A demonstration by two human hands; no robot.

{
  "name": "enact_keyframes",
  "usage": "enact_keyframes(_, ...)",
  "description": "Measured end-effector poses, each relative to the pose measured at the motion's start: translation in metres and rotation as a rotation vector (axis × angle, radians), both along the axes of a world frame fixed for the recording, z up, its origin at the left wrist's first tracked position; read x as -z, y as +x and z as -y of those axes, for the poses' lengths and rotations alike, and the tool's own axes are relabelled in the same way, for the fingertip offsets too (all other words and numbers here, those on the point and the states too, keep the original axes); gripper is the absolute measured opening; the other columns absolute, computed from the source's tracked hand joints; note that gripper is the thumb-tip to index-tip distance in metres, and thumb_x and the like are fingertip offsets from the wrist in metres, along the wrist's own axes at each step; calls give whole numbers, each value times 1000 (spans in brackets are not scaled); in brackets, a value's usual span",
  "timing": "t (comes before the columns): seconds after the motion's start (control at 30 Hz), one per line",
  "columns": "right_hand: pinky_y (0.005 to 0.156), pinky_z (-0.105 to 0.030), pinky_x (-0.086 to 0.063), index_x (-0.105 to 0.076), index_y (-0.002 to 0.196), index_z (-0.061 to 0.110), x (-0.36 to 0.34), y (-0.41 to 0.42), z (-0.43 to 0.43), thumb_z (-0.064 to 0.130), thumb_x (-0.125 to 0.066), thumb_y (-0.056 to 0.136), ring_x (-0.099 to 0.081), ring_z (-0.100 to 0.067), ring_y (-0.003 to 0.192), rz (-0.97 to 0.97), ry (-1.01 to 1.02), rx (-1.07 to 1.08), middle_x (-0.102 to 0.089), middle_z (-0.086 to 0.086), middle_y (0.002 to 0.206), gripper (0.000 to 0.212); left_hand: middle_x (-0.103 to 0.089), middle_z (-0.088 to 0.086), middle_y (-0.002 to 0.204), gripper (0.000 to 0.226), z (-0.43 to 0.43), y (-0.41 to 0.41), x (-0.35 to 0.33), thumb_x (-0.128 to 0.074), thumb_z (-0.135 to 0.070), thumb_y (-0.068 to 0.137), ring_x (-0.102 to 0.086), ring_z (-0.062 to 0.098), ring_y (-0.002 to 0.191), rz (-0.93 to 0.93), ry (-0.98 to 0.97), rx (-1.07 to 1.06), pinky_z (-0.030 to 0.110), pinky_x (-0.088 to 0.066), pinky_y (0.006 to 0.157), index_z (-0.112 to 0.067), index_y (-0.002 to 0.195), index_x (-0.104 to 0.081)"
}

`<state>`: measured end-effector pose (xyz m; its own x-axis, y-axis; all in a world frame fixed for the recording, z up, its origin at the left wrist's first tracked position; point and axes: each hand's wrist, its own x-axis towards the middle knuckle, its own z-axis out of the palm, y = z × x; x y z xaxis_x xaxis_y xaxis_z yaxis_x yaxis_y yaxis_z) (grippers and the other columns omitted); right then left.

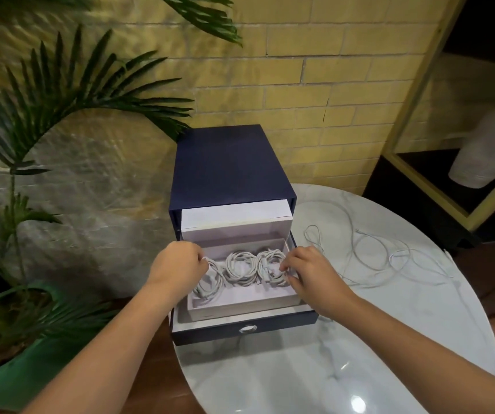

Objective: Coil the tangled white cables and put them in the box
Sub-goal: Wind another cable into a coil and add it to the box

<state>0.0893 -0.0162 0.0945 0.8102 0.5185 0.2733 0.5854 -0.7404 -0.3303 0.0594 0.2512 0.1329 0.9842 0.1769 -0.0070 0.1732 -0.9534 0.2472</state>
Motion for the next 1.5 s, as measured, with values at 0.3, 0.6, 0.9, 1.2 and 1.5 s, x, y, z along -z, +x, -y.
enact_keyframes(0.3, 80, -36, -50, -72, 93, 16, 4, 0, 1, 7, -70, 80, -56, -22, 96, 17, 18, -15, -64, 2, 99, 16, -59, 5, 81, 12, 4, 6, 7, -55, -21, 85, -57, 25, 73, 23, 103, 24, 28, -40, 58, -10, 85, -60)
enact_keyframes(0.6, 85, -36, -48, -71, 95, 17, 6, 0, 2, 8, -67, 82, -53, -21, 100, 13, 4, -18, -64, 2, 101, 16, -65, -2, 82, 15, 6, 4, 13, -49, -30, 91, -62, 21, 72, 106, 261, 20, 27, -44, 56, -20, 93, -60)
enact_keyframes(0.9, 85, -36, -48, -72, 94, 17, 8, 1, 2, 8, -67, 82, -53, -20, 100, 29, 11, -22, -64, 3, 100, 16, -68, -2, 86, 20, 4, 13, 24, -47, -34, 95, -65, 21, 78, 131, 264, 70, 30, -52, 63, -22, 96, -63)
enact_keyframes(1.2, 84, -34, -48, -72, 94, 17, 9, 1, 3, 8, -66, 83, -52, -20, 100, 28, -5, -25, -65, 3, 100, 15, -70, 1, 95, 20, -1, 15, 27, -50, -32, 97, -65, 24, 85, 127, 130, 186, 36, -54, 74, -20, 106, -64)
enact_keyframes(1.5, 86, -35, -32, -68, 103, 24, -2, 0, -13, 27, -65, 86, -47, -21, 110, 59, -129, 64, -61, 7, 109, 17, -51, -4, 139, 62, 1, -5, 13, -61, -37, 85, -41, 22, 127, -147, 223, 278, 42, -32, 103, -25, 142, -39)
